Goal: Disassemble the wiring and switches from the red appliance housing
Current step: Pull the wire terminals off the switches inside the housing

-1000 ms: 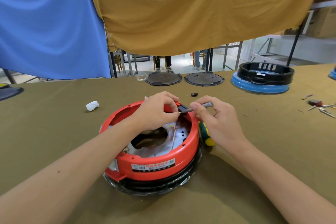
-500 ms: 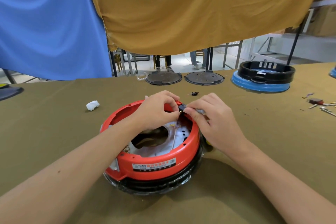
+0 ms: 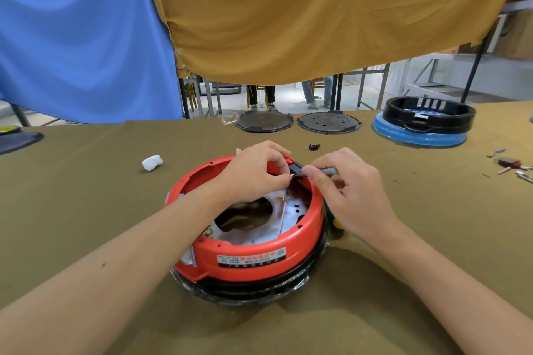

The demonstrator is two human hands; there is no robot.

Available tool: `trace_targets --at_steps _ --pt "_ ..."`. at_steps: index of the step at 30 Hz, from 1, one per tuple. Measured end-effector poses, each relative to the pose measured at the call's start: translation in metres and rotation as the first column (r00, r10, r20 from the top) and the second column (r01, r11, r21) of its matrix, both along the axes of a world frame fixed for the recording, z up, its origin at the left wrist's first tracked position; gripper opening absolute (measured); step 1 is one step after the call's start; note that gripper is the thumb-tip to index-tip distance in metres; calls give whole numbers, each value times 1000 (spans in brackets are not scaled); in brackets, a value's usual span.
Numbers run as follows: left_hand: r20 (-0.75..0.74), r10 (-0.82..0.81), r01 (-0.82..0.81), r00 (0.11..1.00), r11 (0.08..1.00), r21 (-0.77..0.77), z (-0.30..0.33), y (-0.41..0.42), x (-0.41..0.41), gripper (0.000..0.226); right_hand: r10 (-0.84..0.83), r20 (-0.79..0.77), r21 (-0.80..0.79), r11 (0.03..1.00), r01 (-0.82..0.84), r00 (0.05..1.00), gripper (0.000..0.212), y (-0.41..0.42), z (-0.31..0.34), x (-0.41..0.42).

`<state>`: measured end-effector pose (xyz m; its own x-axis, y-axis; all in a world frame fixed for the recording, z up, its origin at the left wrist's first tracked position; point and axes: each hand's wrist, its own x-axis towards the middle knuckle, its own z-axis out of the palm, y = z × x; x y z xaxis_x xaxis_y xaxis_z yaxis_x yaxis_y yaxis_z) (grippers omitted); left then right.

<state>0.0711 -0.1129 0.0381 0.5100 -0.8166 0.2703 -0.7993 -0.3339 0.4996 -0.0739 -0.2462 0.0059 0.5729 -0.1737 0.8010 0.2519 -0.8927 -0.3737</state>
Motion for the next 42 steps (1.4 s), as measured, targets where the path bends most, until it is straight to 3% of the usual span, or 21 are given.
trace_targets --at_steps 5,8,13,17,21,23,26,32,42 --pt "4 0 0 1000 1000 9 0 0 0 15 -35 7 -199 979 36 999 16 3 -1 -1" --pt "4 -1 1 1000 1000 17 0 0 1 13 -34 15 -198 980 37 999 14 5 -3 -1" --pt "-7 8 -8 1000 1000 4 1 1 0 11 4 -6 206 979 -2 1000 7 4 -4 0" --pt "-19 6 -6 1000 1000 11 1 1 0 11 85 -41 452 890 -57 996 12 -2 -6 5" --pt "-17 6 -5 1000 1000 17 1 1 0 11 215 24 658 732 -177 976 14 -3 -1 5" --pt "-21 6 -6 1000 1000 13 1 1 0 11 173 -16 568 812 -133 985 14 -4 -3 5" --pt "-18 5 -5 1000 1000 7 1 1 0 11 25 -41 185 983 -17 999 9 -1 -3 1" --pt "-7 -1 1 1000 1000 19 1 1 0 10 -24 -11 -239 971 20 1000 11 -1 -1 -1" --pt "-12 7 -7 1000 1000 18 2 1 0 11 -13 19 -91 996 14 1000 18 3 -3 -2"
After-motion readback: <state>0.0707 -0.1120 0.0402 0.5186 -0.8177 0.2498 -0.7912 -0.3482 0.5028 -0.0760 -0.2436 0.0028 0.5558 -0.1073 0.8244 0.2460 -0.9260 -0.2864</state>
